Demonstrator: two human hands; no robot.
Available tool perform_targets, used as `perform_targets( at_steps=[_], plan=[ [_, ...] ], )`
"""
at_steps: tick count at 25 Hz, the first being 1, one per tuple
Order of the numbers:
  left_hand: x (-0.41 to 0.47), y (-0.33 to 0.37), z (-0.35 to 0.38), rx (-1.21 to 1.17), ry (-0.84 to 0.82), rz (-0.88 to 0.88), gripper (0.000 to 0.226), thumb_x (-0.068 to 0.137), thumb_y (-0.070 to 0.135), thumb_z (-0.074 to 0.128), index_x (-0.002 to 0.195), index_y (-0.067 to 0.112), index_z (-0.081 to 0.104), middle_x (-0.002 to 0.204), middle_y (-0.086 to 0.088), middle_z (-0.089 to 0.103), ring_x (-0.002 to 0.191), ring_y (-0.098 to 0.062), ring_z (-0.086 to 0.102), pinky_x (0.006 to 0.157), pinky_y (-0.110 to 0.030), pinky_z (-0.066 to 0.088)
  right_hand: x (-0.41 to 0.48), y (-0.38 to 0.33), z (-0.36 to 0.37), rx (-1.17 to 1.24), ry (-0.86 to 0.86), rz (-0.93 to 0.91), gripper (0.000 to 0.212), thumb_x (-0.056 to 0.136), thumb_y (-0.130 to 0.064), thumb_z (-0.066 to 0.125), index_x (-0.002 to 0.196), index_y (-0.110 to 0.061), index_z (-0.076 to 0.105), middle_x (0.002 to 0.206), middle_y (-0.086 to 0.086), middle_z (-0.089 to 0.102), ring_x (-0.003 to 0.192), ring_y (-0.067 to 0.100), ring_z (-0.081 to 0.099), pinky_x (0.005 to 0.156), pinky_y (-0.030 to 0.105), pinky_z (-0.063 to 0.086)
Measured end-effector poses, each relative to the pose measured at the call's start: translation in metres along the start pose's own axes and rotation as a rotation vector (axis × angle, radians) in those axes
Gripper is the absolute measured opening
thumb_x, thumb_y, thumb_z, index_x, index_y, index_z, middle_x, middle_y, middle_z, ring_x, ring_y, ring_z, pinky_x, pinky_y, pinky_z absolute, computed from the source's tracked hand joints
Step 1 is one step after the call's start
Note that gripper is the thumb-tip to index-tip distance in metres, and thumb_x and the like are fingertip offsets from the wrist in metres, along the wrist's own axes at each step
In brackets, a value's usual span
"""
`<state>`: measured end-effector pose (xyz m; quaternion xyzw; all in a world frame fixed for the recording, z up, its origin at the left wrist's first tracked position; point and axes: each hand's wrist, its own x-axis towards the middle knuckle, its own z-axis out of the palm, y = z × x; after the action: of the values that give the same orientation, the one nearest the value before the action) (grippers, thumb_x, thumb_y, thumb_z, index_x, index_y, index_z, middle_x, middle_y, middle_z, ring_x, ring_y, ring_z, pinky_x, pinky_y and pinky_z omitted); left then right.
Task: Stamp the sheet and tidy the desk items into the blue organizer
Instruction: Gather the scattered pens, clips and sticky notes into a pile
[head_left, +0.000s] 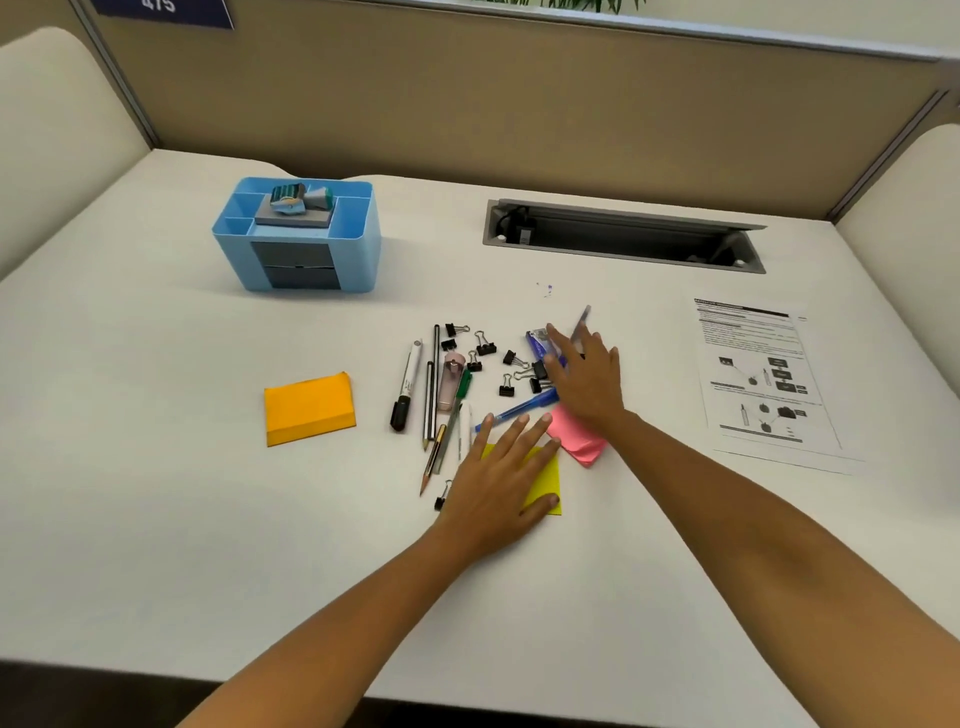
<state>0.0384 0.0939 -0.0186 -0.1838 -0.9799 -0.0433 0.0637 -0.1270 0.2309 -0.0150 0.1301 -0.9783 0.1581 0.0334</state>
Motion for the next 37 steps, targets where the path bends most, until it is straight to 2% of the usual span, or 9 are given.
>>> perform_targets(
  at_steps=[4, 9, 11, 13, 15, 18, 22, 28, 37],
  plan=[
    [-0.005, -0.026, -0.001, 0.022, 0.032, 0.003, 0.059, 0.092, 0.059, 0.032, 0.141, 0.027, 0.039, 0.155, -0.002, 0.026, 0.142, -0.024, 0.024, 0.114, -0.055, 0.014, -0.013, -0.009, 0.004, -0.042, -0.072, -0.199, 0.059, 0.090, -0.054, 0.007, 0.145, -0.041, 0.023, 0.156, 0.007, 0.020, 0.142, 0.031, 0.020, 0.113, 0.051, 0.013],
    [-0.024, -0.064, -0.011, 0.047, 0.043, -0.025, 0.056, 0.093, 0.058, 0.031, 0.138, 0.027, 0.044, 0.154, 0.000, 0.027, 0.142, -0.024, 0.026, 0.114, -0.052, 0.017, -0.032, -0.013, 0.000, 0.053, -0.151, -0.367, 0.056, 0.093, -0.054, 0.013, 0.145, -0.039, 0.028, 0.156, 0.003, 0.022, 0.143, 0.026, 0.020, 0.114, 0.044, 0.013],
    [-0.035, -0.078, -0.015, 0.028, 0.071, -0.051, 0.048, 0.096, 0.041, 0.031, 0.141, 0.026, 0.040, 0.154, 0.001, 0.026, 0.143, -0.022, 0.023, 0.114, -0.052, 0.018, -0.044, -0.010, -0.002, 0.116, -0.073, -0.329, 0.056, 0.093, -0.054, 0.019, 0.142, -0.035, 0.036, 0.154, 0.004, 0.028, 0.141, 0.025, 0.024, 0.115, 0.043, 0.013],
    [-0.045, -0.089, -0.019, 0.000, 0.107, -0.109, 0.048, 0.097, 0.031, 0.029, 0.143, 0.024, 0.036, 0.155, 0.001, 0.025, 0.144, -0.019, 0.018, 0.114, -0.053, 0.017, -0.057, -0.005, -0.002, 0.112, 0.021, -0.220, 0.057, 0.091, -0.058, 0.023, 0.140, -0.035, 0.041, 0.152, 0.002, 0.032, 0.141, 0.026, 0.025, 0.115, 0.048, 0.010],
    [-0.054, -0.090, -0.021, -0.015, 0.134, -0.185, 0.048, 0.097, 0.036, 0.029, 0.143, 0.024, 0.036, 0.155, 0.001, 0.025, 0.145, -0.018, 0.015, 0.114, -0.055, 0.012, -0.069, -0.005, -0.001, 0.033, 0.025, -0.161, 0.058, 0.089, -0.065, 0.021, 0.141, -0.043, 0.035, 0.154, -0.003, 0.027, 0.144, 0.024, 0.018, 0.113, 0.055, 0.003],
    [-0.061, -0.077, -0.018, 0.011, 0.089, -0.298, 0.058, 0.092, 0.058, 0.033, 0.143, 0.032, 0.036, 0.156, 0.003, 0.023, 0.145, -0.021, 0.013, 0.111, -0.064, 0.001, -0.069, -0.018, 0.002, -0.029, -0.033, -0.180, 0.058, 0.087, -0.070, 0.019, 0.142, -0.050, 0.024, 0.157, -0.006, 0.019, 0.145, 0.023, 0.010, 0.112, 0.061, -0.002],
    [-0.060, -0.074, -0.016, 0.063, 0.058, -0.410, 0.063, 0.085, 0.068, 0.038, 0.140, 0.039, 0.038, 0.155, 0.002, 0.024, 0.144, -0.028, 0.015, 0.105, -0.072, 0.001, -0.064, -0.043, 0.009, -0.112, -0.059, -0.248, 0.058, 0.088, -0.071, 0.017, 0.143, -0.050, 0.021, 0.157, -0.006, 0.017, 0.145, 0.025, 0.009, 0.111, 0.063, -0.002],
    [-0.079, -0.117, -0.015, 0.025, 0.066, -0.459, 0.059, 0.083, 0.072, 0.034, 0.136, 0.048, 0.038, 0.156, 0.001, 0.020, 0.145, -0.028, 0.011, 0.109, -0.066, 0.007, -0.053, -0.076, 0.020, -0.126, -0.098, -0.400, 0.059, 0.089, -0.071, 0.021, 0.143, -0.048, 0.023, 0.158, -0.006, 0.016, 0.145, 0.026, 0.011, 0.111, 0.063, -0.002],
    [-0.114, -0.179, -0.032, -0.051, 0.046, -0.429, 0.059, 0.085, 0.067, 0.036, 0.140, 0.046, 0.032, 0.155, 0.009, 0.022, 0.144, -0.018, 0.019, 0.112, -0.057, 0.014, -0.050, -0.136, 0.044, -0.048, -0.068, -0.499, 0.056, 0.090, -0.068, 0.027, 0.141, -0.043, 0.032, 0.156, -0.002, 0.024, 0.145, 0.026, 0.014, 0.112, 0.062, 0.001]
  ],
)
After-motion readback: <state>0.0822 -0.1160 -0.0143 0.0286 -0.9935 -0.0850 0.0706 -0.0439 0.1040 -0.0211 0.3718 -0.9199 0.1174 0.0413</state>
